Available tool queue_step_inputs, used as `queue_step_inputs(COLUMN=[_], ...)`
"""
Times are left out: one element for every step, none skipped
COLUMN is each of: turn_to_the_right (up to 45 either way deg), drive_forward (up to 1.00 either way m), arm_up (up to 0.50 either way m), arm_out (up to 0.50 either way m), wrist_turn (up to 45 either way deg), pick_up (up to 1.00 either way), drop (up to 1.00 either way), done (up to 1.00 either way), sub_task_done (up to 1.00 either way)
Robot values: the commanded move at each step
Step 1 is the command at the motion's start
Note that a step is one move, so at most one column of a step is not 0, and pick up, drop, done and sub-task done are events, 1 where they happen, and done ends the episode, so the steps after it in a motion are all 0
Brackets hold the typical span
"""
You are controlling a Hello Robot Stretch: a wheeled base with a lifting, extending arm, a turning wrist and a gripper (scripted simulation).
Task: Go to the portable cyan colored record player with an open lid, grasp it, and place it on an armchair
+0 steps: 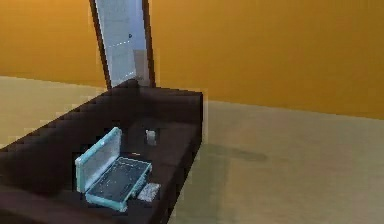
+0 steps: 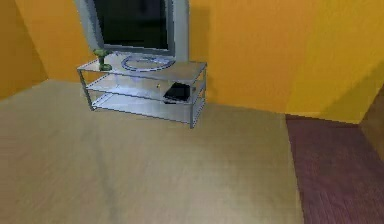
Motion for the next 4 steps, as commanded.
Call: queue_step_inputs(turn_to_the_right=[-45.0,-45.0,-21.0,45.0], drive_forward=[0.0,0.0,0.0,0.0], arm_up=[0.0,0.0,0.0,0.0], arm_out=[0.0,0.0,0.0,0.0], wrist_turn=[0.0,0.0,0.0,0.0], pick_up=[0.0,0.0,0.0,0.0], drop=[0.0,0.0,0.0,0.0], done=[0.0,0.0,0.0,0.0], sub_task_done=[0.0,0.0,0.0,0.0])
